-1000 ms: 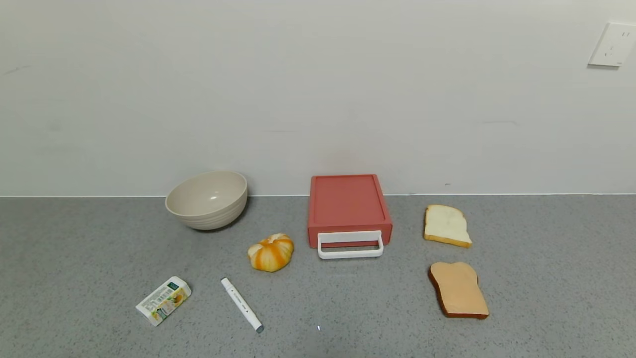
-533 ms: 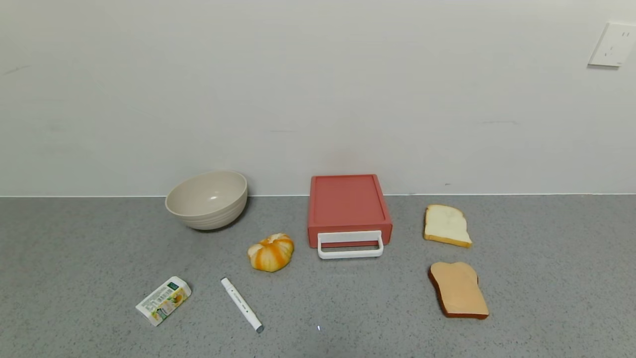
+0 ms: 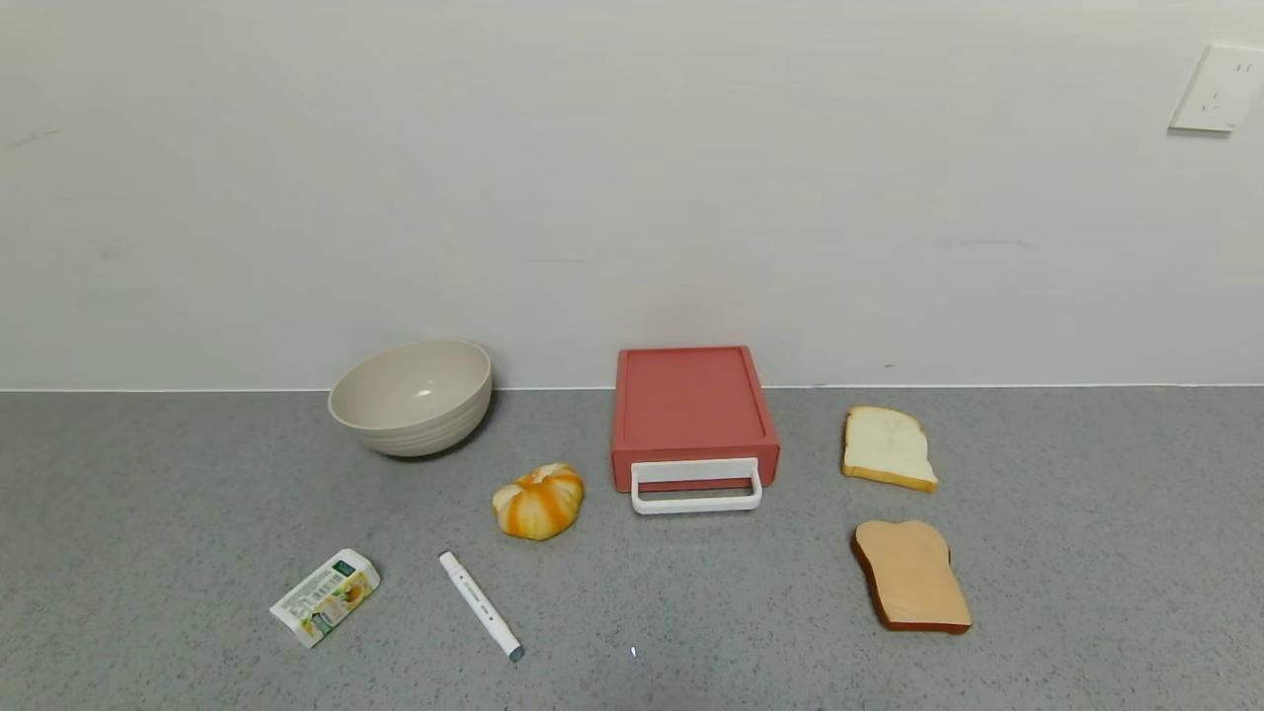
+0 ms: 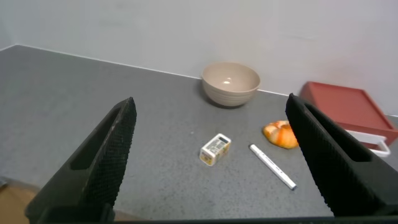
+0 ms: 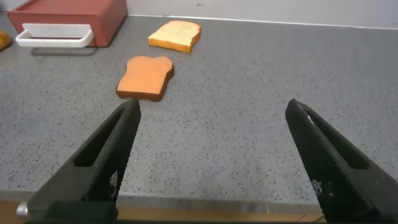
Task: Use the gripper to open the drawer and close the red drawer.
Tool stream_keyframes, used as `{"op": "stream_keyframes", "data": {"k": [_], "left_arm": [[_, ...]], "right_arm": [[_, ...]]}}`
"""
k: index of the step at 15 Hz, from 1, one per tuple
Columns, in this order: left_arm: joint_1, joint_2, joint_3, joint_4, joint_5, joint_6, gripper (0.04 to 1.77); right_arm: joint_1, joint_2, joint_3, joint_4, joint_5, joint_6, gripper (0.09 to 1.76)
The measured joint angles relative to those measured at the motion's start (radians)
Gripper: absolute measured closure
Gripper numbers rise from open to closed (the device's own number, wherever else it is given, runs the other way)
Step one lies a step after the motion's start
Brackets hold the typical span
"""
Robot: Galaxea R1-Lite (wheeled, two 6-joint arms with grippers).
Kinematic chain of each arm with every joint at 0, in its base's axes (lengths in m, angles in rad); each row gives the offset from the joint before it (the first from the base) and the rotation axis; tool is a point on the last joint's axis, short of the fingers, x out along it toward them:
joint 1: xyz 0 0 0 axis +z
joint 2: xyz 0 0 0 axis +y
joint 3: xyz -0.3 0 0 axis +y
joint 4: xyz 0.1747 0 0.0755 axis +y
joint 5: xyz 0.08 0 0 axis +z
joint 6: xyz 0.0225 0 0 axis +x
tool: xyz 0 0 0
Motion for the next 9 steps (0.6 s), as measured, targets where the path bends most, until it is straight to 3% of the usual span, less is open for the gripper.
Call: {"op": "stream_keyframes", "data": {"k": [3, 5, 7, 9], "left_arm": [[0.007, -0.072, 0.078, 0.001, -0.099, 0.010, 0.08], [0.009, -0.146, 0.187, -0.017, -0.149, 0.050, 0.08], [0.010, -0.202, 0.324, -0.131, -0.177, 0.070, 0.08], [0.011, -0.233, 0.492, -0.347, -0.195, 0.082, 0.08]], "right_arm": [[0.000, 0.000, 0.000, 0.000, 0.000, 0.000, 0.14], [0.000, 0.000, 0.000, 0.000, 0.000, 0.000, 0.14], [0.000, 0.000, 0.000, 0.000, 0.000, 0.000, 0.14], [0.000, 0.000, 0.000, 0.000, 0.000, -0.001, 0.14]]}}
